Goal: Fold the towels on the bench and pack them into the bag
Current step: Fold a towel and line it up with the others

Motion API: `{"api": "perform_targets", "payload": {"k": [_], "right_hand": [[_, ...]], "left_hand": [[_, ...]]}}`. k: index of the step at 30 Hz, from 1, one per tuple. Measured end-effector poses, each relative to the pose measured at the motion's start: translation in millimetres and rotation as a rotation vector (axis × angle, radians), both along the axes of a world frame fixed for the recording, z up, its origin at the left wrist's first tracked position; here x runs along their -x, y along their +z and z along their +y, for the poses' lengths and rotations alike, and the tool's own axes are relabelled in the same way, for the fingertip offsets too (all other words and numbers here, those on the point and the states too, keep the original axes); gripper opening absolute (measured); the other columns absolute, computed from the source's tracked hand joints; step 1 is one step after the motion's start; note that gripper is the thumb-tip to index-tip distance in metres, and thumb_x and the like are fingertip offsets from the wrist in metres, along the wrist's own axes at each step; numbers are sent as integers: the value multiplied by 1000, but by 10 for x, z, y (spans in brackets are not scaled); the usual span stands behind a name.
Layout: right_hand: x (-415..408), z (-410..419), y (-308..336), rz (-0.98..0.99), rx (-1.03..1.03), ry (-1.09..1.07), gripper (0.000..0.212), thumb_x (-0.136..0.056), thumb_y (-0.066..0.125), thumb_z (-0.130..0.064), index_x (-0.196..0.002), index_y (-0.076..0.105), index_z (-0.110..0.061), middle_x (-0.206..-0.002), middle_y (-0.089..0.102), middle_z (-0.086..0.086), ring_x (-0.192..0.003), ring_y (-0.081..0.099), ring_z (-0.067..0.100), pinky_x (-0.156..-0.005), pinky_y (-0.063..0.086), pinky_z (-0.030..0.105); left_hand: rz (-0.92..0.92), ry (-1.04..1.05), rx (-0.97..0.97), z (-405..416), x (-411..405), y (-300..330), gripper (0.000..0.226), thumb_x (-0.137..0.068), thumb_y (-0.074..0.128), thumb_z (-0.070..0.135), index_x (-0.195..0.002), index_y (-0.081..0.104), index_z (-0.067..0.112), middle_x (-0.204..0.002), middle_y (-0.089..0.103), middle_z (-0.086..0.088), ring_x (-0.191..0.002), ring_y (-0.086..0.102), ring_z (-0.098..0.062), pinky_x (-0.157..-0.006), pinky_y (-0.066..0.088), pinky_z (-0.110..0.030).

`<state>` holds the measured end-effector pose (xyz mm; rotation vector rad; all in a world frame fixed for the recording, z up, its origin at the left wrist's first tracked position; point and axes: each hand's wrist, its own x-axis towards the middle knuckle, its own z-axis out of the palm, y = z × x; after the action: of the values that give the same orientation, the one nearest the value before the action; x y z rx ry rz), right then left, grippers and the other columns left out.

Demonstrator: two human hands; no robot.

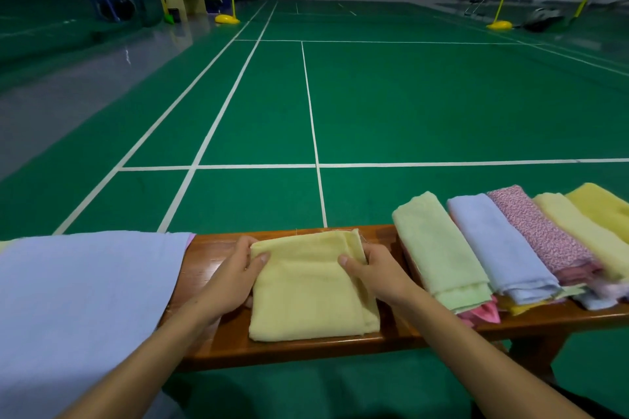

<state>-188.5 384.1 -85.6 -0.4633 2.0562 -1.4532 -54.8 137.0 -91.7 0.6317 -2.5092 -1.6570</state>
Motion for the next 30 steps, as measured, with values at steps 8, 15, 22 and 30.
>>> {"api": "perform_targets", "payload": {"k": [8,15,22,30], "right_hand": [[163,-218,-305,325,-286,-172,32,-102,66,-37,-126,68,-16,-105,71,-8,-92,66,6,-70,50,18],[176,-146,-259,602,-543,-178,37,-96,66,-58,-115,59,-28,-98,69,-11,-87,66,10,-75,59,38],[13,-130,-88,1031,-536,-191,37,-103,56,-47,-128,58,-19,-124,62,1,-113,58,22,-90,54,35],[-218,-190,-388,907,-650,453,69,-110,15,-62,-168,3,-28,-174,-15,-3,-159,-22,25,-131,-5,52]], "left_hand": [[-25,150,396,-61,351,-325,22,-106,58,40,-111,46,22,-90,64,3,-82,60,-14,-67,47,-36],[-18,241,459,-140,339,-316,30,-102,63,47,-117,48,26,-90,66,10,-79,62,-7,-61,49,-29],[233,123,931,-17,154,-86,24,-104,56,47,-117,58,27,-108,64,9,-96,60,-11,-74,54,-31],[-90,-415,1049,239,1,-360,70,-108,14,66,-168,-4,35,-172,-23,10,-158,-27,-12,-127,-17,-38]]}}
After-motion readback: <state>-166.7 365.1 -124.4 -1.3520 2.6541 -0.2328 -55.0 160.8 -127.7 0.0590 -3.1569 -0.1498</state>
